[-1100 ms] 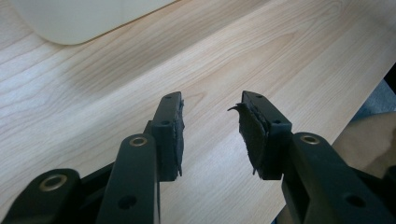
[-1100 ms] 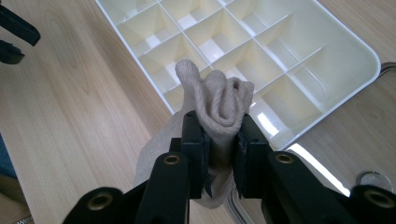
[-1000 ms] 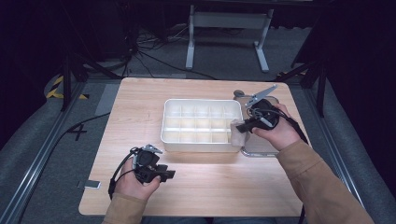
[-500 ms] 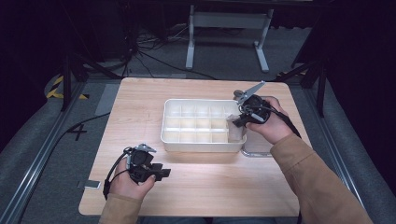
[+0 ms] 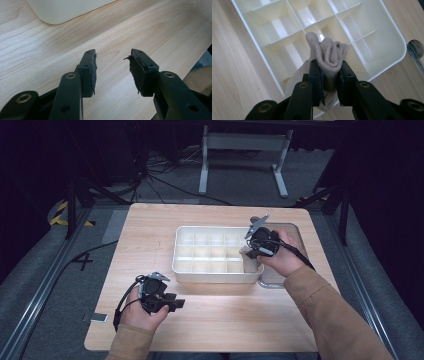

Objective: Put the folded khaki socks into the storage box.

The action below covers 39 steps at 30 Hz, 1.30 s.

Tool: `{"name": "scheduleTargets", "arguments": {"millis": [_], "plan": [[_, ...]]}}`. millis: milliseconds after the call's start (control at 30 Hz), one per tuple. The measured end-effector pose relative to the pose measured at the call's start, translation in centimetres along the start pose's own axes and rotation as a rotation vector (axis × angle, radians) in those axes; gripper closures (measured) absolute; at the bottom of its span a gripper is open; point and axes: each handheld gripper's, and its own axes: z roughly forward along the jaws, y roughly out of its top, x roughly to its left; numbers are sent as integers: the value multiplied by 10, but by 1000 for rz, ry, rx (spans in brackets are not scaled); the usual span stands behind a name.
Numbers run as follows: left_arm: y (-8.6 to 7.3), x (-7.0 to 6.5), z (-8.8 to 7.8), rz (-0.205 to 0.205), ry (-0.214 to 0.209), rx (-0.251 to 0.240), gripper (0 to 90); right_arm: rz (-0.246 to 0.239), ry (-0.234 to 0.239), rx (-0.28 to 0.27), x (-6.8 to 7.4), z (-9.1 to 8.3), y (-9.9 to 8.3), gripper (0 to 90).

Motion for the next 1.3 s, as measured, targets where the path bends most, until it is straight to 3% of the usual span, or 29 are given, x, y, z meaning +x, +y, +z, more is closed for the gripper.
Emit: {"name": "scheduleTargets", "arguments": {"millis": [367, 733, 967, 1267, 1300], "plan": [[1, -1, 2, 6, 0, 9, 570, -17, -8, 69, 3, 25, -9, 761], [1, -1, 3, 3, 0, 10, 570, -26, 41, 146, 11, 39, -10, 769], [1, -2, 4, 0, -2, 14, 570, 12, 82, 192, 9, 48, -12, 773], [0, -2, 4, 4, -1, 17, 570, 25, 90, 251, 7, 63, -12, 775], [1, -2, 4, 8, 1, 17, 570, 48, 107, 265, 4, 67, -11, 775]]}}
